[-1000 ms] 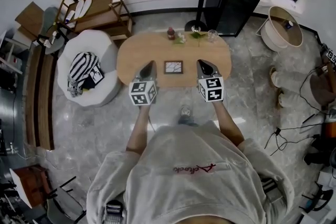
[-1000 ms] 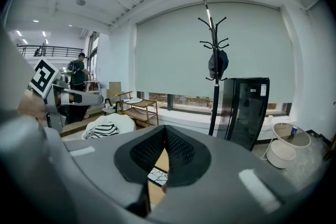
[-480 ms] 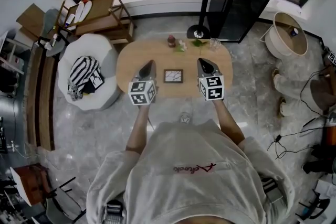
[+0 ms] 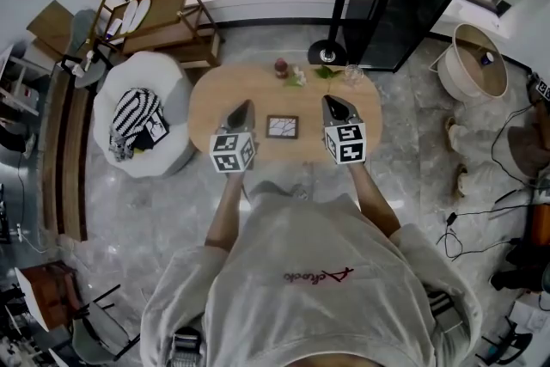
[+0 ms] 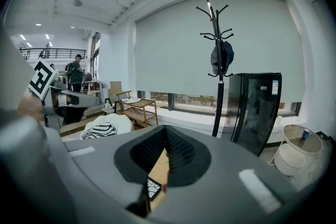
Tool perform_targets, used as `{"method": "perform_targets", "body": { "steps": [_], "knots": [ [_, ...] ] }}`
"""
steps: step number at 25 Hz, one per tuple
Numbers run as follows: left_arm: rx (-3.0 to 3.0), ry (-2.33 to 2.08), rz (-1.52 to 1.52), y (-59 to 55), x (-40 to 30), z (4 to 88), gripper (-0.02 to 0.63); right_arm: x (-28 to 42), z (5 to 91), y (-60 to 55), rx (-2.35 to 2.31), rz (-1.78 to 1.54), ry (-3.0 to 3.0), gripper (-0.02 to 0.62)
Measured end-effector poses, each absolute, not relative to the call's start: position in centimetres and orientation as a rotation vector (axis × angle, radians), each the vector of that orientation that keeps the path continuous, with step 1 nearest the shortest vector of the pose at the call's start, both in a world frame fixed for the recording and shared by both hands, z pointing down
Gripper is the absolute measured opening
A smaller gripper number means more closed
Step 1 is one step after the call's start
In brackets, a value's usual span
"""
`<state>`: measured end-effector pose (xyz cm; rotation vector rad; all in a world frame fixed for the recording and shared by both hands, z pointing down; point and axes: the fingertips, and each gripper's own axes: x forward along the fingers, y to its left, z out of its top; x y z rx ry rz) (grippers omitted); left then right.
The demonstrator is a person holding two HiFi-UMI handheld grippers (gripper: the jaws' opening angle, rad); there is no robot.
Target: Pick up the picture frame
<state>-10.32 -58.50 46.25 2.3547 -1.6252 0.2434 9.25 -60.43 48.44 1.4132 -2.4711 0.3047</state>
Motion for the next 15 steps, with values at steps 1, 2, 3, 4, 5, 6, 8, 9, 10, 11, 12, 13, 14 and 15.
{"method": "perform_targets", "body": {
  "steps": [1,2,3,4,5,6,8,9,10,11,12,13,14,15],
  "knots": [
    [2.351,-1.624,0.246,-58.5,-10.4,46.4,0.0,9.2,48.5,-60.5,1.412,0.308,-2.472,0.005],
    [2.347,-1.623,0.249,-58.5,-10.4,46.6,0.0,9.2,48.6,-60.6,1.41,0.311,-2.472,0.005],
    [2.342,-1.622,0.252,-58.5,-10.4,46.8,0.0,9.2,48.8,-60.6,1.407,0.317,-2.47,0.005],
    [2.339,-1.62,0.255,-58.5,-10.4,47.0,0.0,9.2,49.1,-60.7,1.404,0.323,-2.469,0.005],
    [2.336,-1.617,0.259,-58.6,-10.3,47.2,0.0,9.2,49.3,-60.9,1.402,0.33,-2.467,0.005],
    [2.332,-1.615,0.264,-58.6,-10.3,47.4,0.0,9.2,49.7,-61.0,1.4,0.337,-2.464,0.005],
    [2.32,-1.614,0.272,-58.7,-10.6,48.0,0.0,9.0,50.3,-61.1,1.397,0.355,-2.456,0.005],
    [2.312,-1.613,0.277,-58.8,-10.8,48.3,0.0,8.9,50.6,-61.2,1.396,0.366,-2.452,0.005],
    [2.305,-1.611,0.283,-58.9,-11.1,48.6,0.0,8.8,50.8,-61.3,1.397,0.377,-2.447,0.005],
    [2.299,-1.608,0.288,-59.0,-11.3,48.9,0.0,8.7,51.0,-61.5,1.399,0.386,-2.444,0.005],
    [2.296,-1.605,0.293,-59.2,-11.4,49.1,0.0,8.6,51.2,-61.6,1.4,0.392,-2.439,0.005],
    [2.292,-1.602,0.298,-59.4,-11.6,49.3,0.0,8.5,51.4,-61.8,1.4,0.399,-2.435,0.005],
    [2.289,-1.597,0.302,-59.7,-11.7,49.6,0.0,8.5,51.7,-62.0,1.4,0.406,-2.429,0.005],
    [2.285,-1.593,0.307,-60.0,-11.9,49.9,0.0,8.4,52.0,-62.2,1.4,0.414,-2.424,0.005]
  ]
}}
